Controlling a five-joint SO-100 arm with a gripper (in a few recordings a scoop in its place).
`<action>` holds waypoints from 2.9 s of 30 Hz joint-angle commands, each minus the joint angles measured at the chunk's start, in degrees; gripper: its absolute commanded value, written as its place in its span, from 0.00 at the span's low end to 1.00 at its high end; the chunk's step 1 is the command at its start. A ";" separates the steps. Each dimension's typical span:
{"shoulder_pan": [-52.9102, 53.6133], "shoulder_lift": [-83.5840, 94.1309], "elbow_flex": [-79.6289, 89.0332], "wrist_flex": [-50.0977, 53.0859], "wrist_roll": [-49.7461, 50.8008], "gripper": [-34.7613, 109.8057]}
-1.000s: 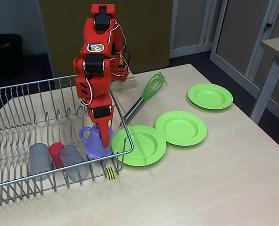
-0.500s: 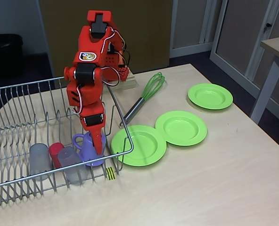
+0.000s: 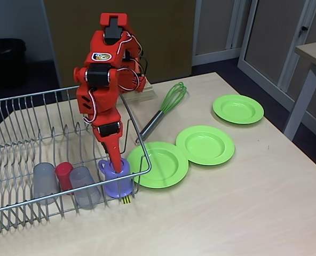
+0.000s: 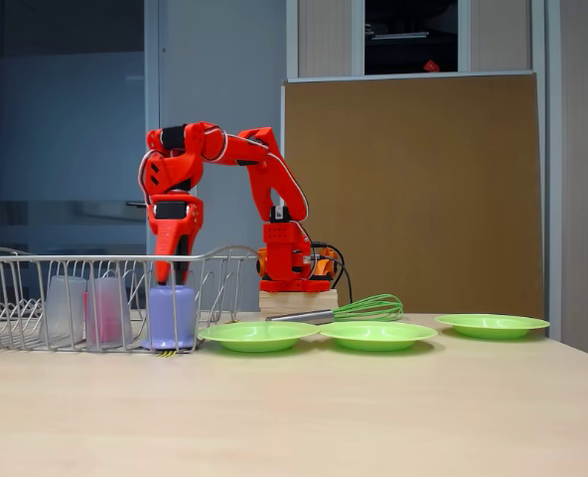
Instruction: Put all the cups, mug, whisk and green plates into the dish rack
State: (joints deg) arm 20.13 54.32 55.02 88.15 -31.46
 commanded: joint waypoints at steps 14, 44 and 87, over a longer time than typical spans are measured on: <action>-4.31 28.74 7.29 5.27 -7.82 0.44; -40.87 76.20 96.50 -35.77 21.36 0.31; -44.82 75.50 98.61 -40.17 20.48 0.24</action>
State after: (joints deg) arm -25.05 128.41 153.63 48.69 -22.59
